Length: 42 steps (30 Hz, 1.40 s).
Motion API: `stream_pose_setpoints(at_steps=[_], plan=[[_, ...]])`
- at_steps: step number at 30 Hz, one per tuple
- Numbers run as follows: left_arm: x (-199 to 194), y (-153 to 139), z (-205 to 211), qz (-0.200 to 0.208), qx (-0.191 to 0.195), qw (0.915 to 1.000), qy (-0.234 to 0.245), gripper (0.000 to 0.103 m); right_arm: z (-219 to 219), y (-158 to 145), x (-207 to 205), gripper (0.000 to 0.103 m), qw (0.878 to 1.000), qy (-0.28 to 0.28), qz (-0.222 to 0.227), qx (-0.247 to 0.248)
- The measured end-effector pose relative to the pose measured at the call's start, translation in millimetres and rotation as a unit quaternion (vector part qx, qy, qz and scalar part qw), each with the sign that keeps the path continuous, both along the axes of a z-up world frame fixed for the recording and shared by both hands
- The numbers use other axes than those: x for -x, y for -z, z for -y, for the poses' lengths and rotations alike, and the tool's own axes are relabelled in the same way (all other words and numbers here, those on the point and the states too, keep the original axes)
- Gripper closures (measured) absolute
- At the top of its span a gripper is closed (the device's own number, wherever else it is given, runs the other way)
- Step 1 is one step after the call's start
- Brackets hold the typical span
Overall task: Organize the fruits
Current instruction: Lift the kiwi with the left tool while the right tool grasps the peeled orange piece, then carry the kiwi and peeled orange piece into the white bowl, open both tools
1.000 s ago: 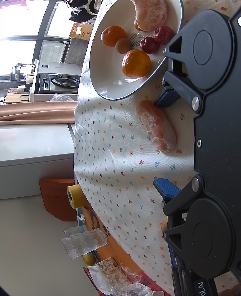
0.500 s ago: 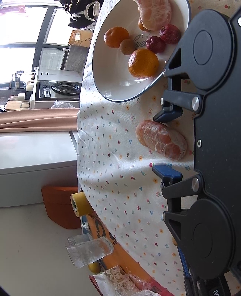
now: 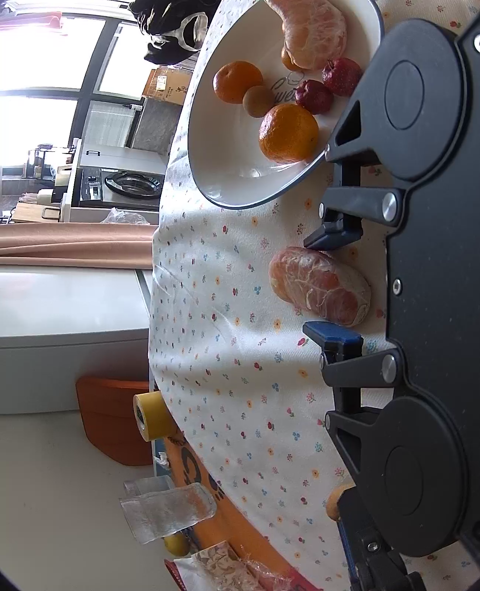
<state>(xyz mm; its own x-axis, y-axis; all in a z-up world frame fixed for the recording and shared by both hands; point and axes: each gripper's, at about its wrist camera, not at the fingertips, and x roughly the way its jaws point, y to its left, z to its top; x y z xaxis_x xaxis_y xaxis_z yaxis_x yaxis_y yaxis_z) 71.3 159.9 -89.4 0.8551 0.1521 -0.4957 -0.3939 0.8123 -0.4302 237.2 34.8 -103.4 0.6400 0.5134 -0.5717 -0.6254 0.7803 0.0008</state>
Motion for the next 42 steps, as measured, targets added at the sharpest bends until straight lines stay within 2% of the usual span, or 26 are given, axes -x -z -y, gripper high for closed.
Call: stream_pose_setpoints(at_steps=[4, 8, 13, 16, 21, 33, 42], plan=[[3, 0, -4, 0.002, 0.004, 1.0000, -0.008, 0.080, -7, 0, 3, 0.055, 1.000, -0.005, 0.011, 0.016], [8, 0, -8, 0.003, 0.004, 0.9999, -0.013, 0.080, -6, 1, 2, 0.066, 1.000, -0.004, 0.018, 0.016], [12, 1, -11, 0.003, 0.007, 0.9998, -0.018, 0.080, -4, -1, 10, 0.070, 0.999, -0.026, 0.026, 0.021], [12, 0, -10, 0.003, 0.007, 0.9998, -0.018, 0.080, 3, -2, 13, 0.071, 0.999, -0.030, 0.021, 0.011], [8, -3, -5, 0.003, 0.003, 0.9999, -0.016, 0.080, 15, -13, 19, 0.081, 0.999, -0.040, 0.024, -0.006], [-1, -7, 11, -0.001, -0.010, 0.9999, -0.001, 0.080, 34, -21, 30, 0.086, 0.996, -0.076, 0.002, -0.049], [-10, -12, 23, -0.004, -0.021, 0.9997, 0.011, 0.080, 50, -34, 34, 0.086, 0.993, -0.083, 0.002, -0.083]])
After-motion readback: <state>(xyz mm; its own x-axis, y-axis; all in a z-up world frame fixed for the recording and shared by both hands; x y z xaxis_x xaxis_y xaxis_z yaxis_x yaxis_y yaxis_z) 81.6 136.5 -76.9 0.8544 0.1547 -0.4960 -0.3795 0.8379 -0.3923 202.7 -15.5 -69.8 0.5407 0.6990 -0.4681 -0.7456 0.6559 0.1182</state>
